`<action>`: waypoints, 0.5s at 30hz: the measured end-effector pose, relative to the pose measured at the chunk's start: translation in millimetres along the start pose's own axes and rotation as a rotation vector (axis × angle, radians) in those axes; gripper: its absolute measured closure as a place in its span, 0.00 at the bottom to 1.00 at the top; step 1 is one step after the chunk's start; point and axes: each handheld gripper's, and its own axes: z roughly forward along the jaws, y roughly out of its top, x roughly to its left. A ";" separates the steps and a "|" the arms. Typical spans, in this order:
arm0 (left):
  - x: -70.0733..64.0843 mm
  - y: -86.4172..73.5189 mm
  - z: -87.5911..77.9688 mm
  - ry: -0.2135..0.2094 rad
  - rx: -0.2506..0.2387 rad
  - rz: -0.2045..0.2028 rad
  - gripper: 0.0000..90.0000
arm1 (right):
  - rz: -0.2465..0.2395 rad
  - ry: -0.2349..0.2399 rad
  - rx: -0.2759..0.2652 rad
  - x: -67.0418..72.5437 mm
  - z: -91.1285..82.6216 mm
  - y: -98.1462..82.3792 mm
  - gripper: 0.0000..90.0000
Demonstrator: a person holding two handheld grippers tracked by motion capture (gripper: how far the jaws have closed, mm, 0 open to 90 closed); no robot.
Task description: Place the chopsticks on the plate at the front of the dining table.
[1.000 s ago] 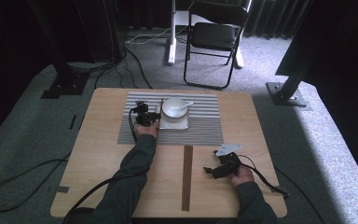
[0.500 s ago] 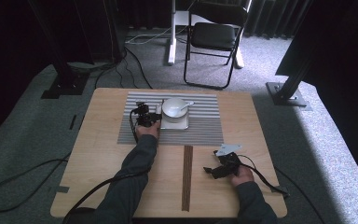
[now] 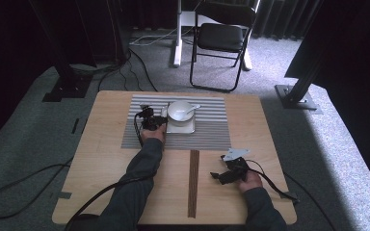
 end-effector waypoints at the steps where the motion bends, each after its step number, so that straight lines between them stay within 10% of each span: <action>1: 0.3 -0.3 0.4 -0.001 -0.001 -0.003 0.93 | 0.000 0.000 0.000 0.0 0.0 0.0 0.13; 15: 2.5 -0.7 5.0 -0.017 -0.015 -0.058 0.93 | 0.000 0.000 0.000 0.0 0.0 0.0 0.13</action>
